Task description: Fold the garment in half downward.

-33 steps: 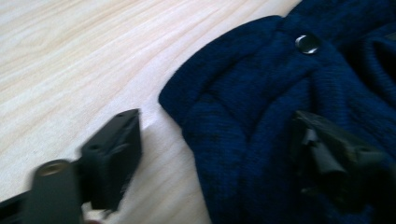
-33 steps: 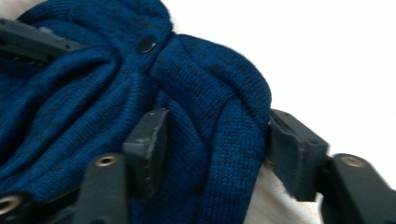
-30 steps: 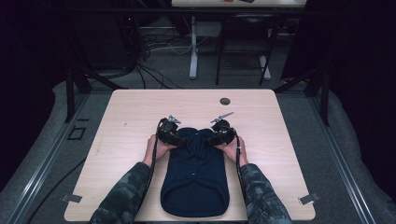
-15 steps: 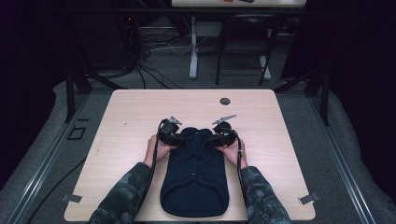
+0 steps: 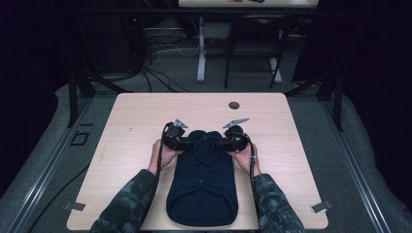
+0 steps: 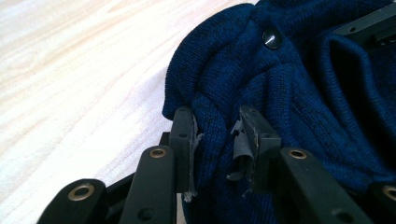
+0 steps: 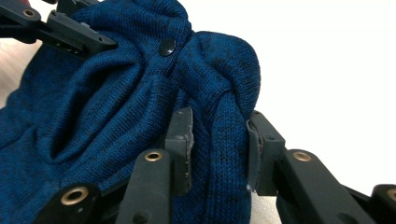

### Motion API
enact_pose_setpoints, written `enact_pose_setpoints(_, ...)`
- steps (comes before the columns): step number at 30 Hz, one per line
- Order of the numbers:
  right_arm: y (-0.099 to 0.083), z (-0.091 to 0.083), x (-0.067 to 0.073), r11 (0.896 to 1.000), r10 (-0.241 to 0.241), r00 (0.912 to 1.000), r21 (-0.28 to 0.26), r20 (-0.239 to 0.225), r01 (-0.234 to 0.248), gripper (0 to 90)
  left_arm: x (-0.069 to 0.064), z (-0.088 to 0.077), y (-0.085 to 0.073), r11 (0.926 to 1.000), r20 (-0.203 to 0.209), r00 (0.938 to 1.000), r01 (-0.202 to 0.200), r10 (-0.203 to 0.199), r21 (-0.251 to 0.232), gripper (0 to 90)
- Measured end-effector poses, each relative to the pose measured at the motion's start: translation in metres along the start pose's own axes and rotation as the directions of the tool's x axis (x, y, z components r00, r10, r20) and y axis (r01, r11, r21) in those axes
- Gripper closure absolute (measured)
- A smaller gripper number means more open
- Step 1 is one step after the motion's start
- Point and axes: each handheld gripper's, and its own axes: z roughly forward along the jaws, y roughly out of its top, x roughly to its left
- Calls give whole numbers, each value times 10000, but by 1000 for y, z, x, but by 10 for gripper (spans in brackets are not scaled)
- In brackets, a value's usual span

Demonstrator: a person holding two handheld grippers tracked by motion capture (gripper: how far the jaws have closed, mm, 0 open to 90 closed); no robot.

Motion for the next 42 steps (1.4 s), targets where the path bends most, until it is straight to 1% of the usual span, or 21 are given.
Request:
enact_pose_setpoints(1,1,-2,1,10000,-43,10000,-12,9,43,658,-1,-1,0,10000,3,10000,-18,18,-45,690)
enact_pose_setpoints(2,1,-3,2,9998,-145,9999,-141,27,145,658,-1,-3,1,10000,63,10000,-58,58,-58,691)
enact_pose_setpoints(6,2,-8,4,9992,-324,9994,-247,87,326,657,-2,-8,2,9998,74,9998,-161,162,-138,691)
enact_pose_setpoints(8,2,-10,5,9991,-296,9995,-308,112,300,657,-3,-9,2,9996,92,9997,-213,215,-208,691)
enact_pose_setpoints(10,3,-12,5,9986,-435,9990,-288,106,437,656,-3,-11,3,9994,87,9996,-251,253,-246,692)
enact_pose_setpoints(13,3,-15,6,9982,-426,9990,-408,102,430,656,-4,-13,3,9992,95,9995,-292,294,-289,692)
enact_pose_setpoints(16,3,-17,7,9975,-550,9984,-431,146,556,656,-5,-15,3,9988,54,9994,-338,341,-365,692)
enact_pose_setpoints(17,3,-17,7,9972,-595,9981,-445,143,600,656,-5,-16,3,9986,102,9993,-347,352,-389,692)
enact_pose_setpoints(19,4,-19,9,9970,-578,9982,-511,183,586,655,-6,-17,3,9982,75,9991,-408,412,-436,692)
enact_pose_setpoints(23,4,-21,10,9962,-723,9971,-463,233,733,655,-7,-19,3,9975,56,9989,-458,461,-529,692)
enact_pose_setpoints(27,5,-24,11,9951,-805,9963,-556,298,821,654,-8,-22,3,9967,54,9986,-513,518,-624,693)
enact_pose_setpoints(29,5,-26,13,9942,-853,9959,-632,305,871,653,-10,-24,3,9958,-43,9983,-585,583,-710,693)
enact_pose_setpoints(31,5,-29,16,9928,-962,9945,-678,425,990,652,-13,-27,2,9943,-143,9973,-727,718,-779,693)
enact_pose_setpoints(33,4,-33,19,9901,-1121,9923,-788,532,1161,652,-15,-30,1,9922,-105,9970,-769,762,-979,693)
enact_pose_setpoints(34,3,-35,21,9892,-1126,9919,-871,595,1175,652,-16,-32,1,9916,-98,9971,-764,758,-1040,693)
enact_pose_setpoints(36,1,-38,22,9869,-1154,9916,-1061,590,1212,652,-16,-34,0,9909,-57,9972,-751,750,-1116,694)
enact_pose_setpoints(37,0,-39,23,9862,-1207,9908,-1062,609,1266,652,-17,-35,0,9903,-57,9970,-770,768,-1153,694)
enact_pose_setpoints(39,-1,-42,24,9852,-1174,9910,-1179,639,1243,652,-18,-36,0,9881,-136,9966,-823,812,-1300,695)
enact_pose_setpoints(42,-1,-46,27,9804,-1327,9877,-1355,829,1431,652,-20,-39,1,9855,-148,9960,-888,876,-1445,696)
